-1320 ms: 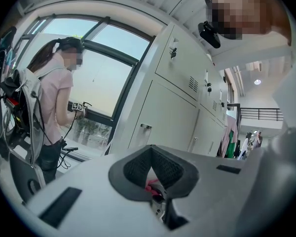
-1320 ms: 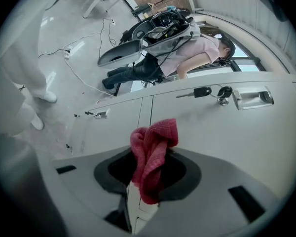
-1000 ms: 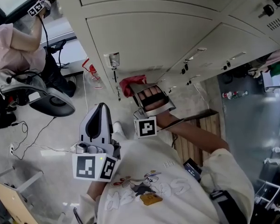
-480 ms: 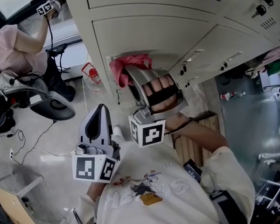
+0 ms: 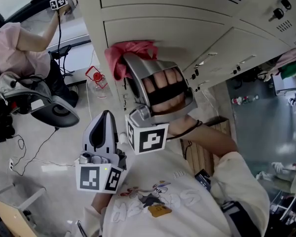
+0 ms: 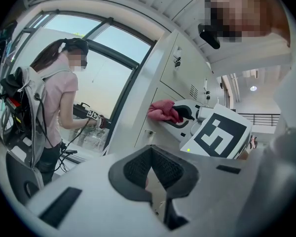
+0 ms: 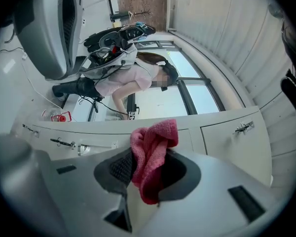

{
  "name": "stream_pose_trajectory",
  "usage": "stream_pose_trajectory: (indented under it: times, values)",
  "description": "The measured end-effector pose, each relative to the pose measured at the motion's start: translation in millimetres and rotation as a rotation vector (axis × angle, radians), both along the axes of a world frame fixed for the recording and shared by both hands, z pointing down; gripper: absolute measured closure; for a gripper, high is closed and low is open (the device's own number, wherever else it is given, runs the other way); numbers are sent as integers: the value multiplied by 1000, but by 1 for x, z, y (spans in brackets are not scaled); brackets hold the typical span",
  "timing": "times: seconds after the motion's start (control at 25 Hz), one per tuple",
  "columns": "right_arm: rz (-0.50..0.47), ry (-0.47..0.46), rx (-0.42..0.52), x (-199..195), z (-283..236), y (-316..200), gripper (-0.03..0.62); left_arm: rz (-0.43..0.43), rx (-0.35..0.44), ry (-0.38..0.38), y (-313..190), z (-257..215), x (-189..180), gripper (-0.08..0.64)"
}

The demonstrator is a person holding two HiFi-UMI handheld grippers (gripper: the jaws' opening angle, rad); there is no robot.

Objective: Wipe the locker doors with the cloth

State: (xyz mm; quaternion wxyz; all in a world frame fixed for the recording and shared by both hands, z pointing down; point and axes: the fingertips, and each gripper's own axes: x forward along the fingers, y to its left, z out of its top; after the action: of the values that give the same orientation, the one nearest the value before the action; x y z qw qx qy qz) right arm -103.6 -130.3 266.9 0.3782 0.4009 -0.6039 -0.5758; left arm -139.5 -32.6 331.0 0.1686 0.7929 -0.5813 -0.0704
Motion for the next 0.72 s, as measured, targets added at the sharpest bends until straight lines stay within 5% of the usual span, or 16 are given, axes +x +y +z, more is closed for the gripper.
stream_pose_trajectory:
  times: [0.72]
  values:
    - [21,10,-53,-8,50,-2,476,-13,-19,-8,-8,7,-15,555]
